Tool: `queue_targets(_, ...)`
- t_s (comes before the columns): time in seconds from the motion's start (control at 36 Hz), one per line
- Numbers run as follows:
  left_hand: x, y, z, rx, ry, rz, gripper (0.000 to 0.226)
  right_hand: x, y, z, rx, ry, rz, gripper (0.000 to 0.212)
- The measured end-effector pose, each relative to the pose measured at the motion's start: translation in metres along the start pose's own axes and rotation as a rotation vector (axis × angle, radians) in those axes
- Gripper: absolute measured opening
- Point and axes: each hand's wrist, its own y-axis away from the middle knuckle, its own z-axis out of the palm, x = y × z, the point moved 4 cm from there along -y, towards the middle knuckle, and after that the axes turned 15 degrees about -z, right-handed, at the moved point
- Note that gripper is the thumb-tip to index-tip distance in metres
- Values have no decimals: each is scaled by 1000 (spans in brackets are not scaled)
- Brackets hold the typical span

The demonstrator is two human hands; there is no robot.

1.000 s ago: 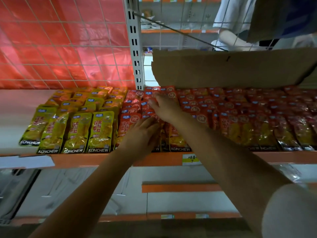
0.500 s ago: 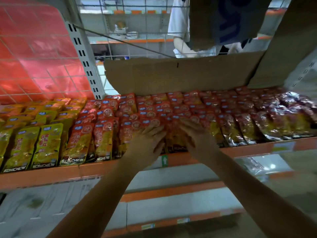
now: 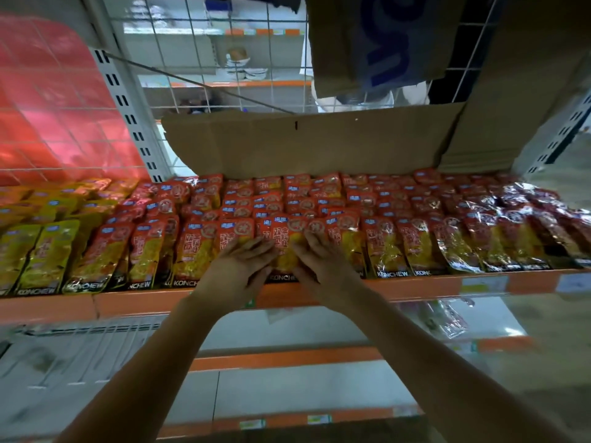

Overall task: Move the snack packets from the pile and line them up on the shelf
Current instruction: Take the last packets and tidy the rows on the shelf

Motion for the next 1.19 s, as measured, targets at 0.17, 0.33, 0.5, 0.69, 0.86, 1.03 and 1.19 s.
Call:
queue_targets(0.17,20,-10,-8,60,32,-30,44,15,15,-16,254,60,71,50)
queue_targets(0.33,46,-28,7,-70,-22,4,51,37,27,-19,54,92,348,66)
queue_targets(0.5,44,-25,11,-11,-90,1,43,34,27,-12,50,68,348,67)
queue_targets(0.69,45,-23,10,17,-119,-35,45,38,29,-12,104,-18,296,64)
queue_targets(0.86,43,-22,7,17,-146,-54,44,39,32,-13,111,-22,276,65)
queue_targets(1.03,37,-18,3,33,-130,-90,43,41,30,-12,107,-31,283,66)
queue_targets(1.19,49,-26,0,91,-117,-117,42,45,38,-24,231,-158,227,57)
